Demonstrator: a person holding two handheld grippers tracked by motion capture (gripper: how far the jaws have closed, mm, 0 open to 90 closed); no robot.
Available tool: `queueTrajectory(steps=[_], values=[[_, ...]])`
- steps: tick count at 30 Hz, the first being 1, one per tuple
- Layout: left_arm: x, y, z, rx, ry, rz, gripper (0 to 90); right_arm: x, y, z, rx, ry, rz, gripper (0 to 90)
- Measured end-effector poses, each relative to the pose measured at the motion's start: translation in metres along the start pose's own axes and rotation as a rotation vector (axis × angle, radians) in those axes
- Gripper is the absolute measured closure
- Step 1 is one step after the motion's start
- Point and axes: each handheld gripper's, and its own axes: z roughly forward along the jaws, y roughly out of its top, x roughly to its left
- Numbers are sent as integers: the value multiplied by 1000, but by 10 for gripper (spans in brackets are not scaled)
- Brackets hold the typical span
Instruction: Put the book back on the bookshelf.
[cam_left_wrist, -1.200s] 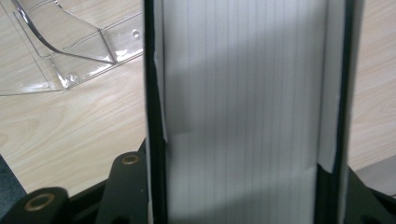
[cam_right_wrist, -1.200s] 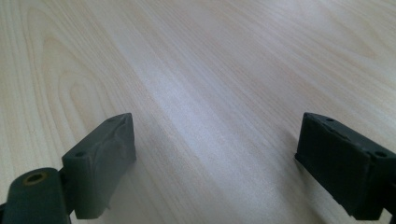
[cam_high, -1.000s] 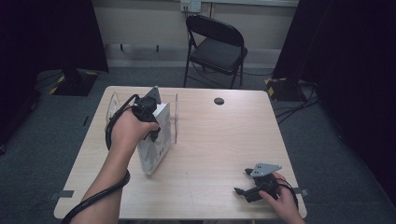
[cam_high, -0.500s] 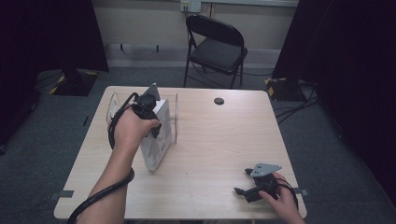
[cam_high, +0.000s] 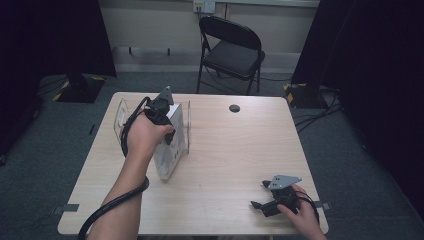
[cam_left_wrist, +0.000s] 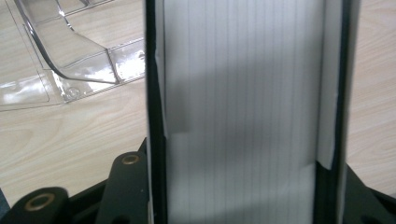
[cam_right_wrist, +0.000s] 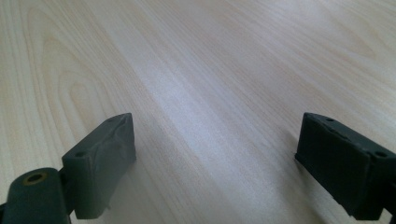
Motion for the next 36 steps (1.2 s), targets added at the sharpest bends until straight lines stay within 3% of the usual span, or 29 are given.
queueTrajectory(steps=[9,11,16,22,27,36], values=[[3,6,1,-4,0,-25,528,0,0,0,0,0,2,109],[5,8,1,6,-16,-27,528,0,0,0,0,0,1,109],[4,12,3,-7,2,-30,528,0,0,0,0,0,1,109],[6,17,5,-10,-14,-50,527,0,0,0,2,0,4,109],[5,21,7,-5,4,-58,528,0,0,0,2,0,4,109],[4,28,13,-11,1,-73,528,0,0,0,2,0,4,109]])
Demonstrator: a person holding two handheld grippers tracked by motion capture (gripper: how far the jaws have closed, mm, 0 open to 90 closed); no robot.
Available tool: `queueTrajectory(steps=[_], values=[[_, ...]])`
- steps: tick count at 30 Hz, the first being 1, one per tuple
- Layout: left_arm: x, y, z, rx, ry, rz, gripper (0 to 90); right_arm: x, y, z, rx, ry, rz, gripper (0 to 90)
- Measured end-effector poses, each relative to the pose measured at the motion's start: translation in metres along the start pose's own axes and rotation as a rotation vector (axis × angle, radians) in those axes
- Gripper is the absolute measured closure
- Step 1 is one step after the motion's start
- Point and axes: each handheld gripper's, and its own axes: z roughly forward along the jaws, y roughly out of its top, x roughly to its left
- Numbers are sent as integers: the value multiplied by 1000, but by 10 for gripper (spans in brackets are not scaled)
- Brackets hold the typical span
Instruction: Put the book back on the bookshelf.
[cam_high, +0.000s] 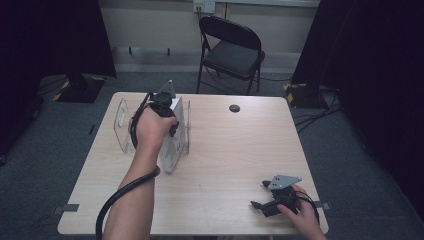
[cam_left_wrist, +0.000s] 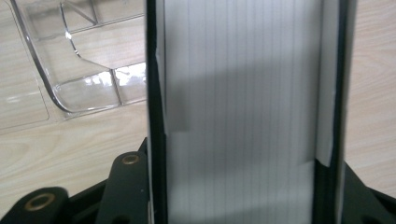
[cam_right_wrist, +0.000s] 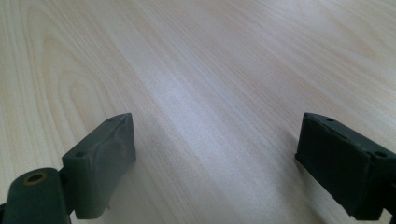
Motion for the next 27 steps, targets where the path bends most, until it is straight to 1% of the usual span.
queueTrajectory(steps=[3,4,5,7,8,9,10,11,12,14,15,16,17,19,20,21,23,26,27], values=[[-1,2,1,-2,8,-2,528,0,0,0,0,0,0,109],[-1,2,2,-9,5,-5,528,0,0,0,0,0,0,109],[-1,3,2,-9,13,-11,528,0,0,0,-1,0,0,109],[0,4,3,-11,6,-20,528,0,0,0,0,0,0,109],[0,5,3,-13,15,-23,528,0,0,0,1,0,1,109],[0,5,3,-10,9,-14,528,0,0,0,0,0,1,109],[0,6,2,-10,23,-14,528,0,0,0,0,0,1,109],[0,7,2,-17,26,-18,528,0,0,0,0,0,1,109],[0,7,2,-12,21,-16,528,0,0,0,1,0,1,109],[0,8,3,-12,26,-28,528,0,0,0,1,0,1,109],[0,9,3,-7,27,-17,528,0,0,0,1,0,1,109],[0,10,3,-5,17,-17,528,0,0,0,0,0,1,109],[0,10,4,-12,22,-20,528,0,0,0,0,0,1,109],[1,11,4,-16,17,-25,528,0,0,0,0,0,0,109],[1,11,4,-23,22,-34,528,0,0,0,0,0,0,109],[1,12,5,-19,13,-35,528,0,0,0,0,1,1,109],[1,13,5,-21,15,-41,528,0,0,0,0,1,1,109],[1,14,6,-21,26,-33,528,0,0,0,0,1,1,109],[1,15,6,-27,27,-41,528,0,0,0,-1,1,0,109]])
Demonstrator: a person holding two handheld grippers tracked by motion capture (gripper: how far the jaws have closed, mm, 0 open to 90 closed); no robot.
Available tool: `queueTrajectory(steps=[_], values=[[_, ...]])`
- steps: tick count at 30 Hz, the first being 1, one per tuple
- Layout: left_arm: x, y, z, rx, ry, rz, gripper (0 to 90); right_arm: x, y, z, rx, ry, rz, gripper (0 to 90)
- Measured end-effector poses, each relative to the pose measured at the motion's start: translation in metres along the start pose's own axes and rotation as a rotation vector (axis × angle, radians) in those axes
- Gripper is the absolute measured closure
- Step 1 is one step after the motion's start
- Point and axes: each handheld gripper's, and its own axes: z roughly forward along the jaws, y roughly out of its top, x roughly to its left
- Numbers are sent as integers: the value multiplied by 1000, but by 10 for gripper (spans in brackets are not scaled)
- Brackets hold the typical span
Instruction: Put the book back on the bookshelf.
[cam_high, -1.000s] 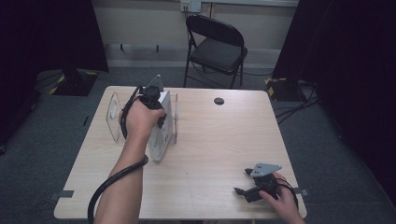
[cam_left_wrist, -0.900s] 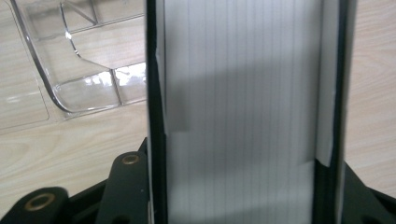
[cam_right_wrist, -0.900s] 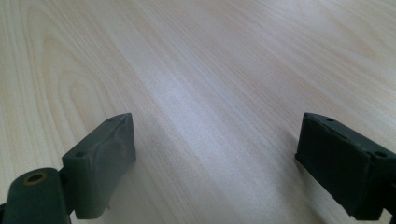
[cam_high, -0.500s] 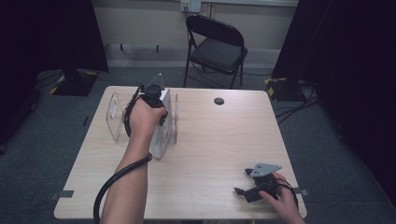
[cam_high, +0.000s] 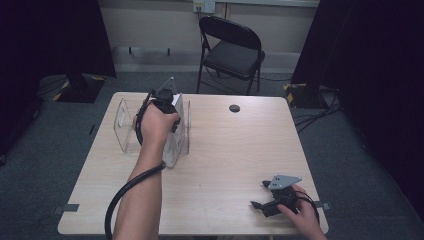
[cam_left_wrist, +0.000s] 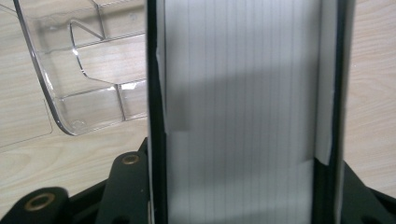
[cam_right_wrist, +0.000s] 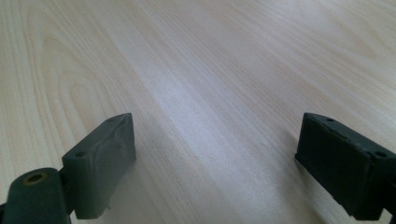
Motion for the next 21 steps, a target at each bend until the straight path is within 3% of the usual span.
queueTrajectory(steps=[21], values=[[-8,10,4,-48,13,-17,528,0,0,0,2,-2,4,109]])
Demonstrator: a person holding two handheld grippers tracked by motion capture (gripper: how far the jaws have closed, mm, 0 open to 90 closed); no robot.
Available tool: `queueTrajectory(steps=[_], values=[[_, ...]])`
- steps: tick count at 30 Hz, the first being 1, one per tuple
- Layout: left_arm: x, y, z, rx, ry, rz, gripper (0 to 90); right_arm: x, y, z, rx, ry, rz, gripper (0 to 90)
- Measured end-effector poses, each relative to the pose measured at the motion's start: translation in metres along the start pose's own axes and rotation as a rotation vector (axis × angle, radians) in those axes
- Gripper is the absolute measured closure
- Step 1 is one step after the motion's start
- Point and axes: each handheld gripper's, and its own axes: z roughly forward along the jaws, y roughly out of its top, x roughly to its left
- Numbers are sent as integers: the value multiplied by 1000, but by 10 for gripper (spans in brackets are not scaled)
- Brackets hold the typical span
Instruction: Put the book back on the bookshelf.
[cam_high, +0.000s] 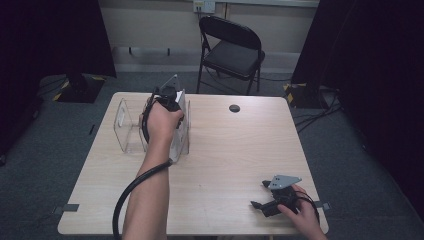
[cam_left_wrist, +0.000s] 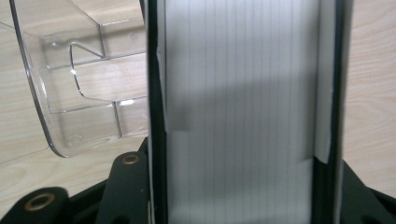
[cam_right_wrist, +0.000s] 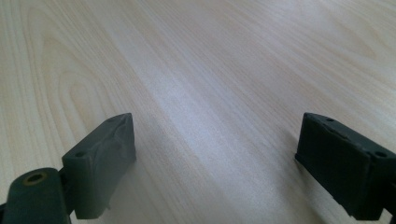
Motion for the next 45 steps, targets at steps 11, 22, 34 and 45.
queueTrajectory(steps=[11,22,34,45], values=[[0,4,0,-20,14,-18,528,0,0,0,1,1,1,109],[-2,10,0,-22,13,-26,528,0,0,0,0,0,-1,109],[-5,13,2,-45,6,-52,527,0,0,0,-1,0,-1,109],[-5,14,8,-82,13,-67,526,0,0,0,0,0,1,109]])
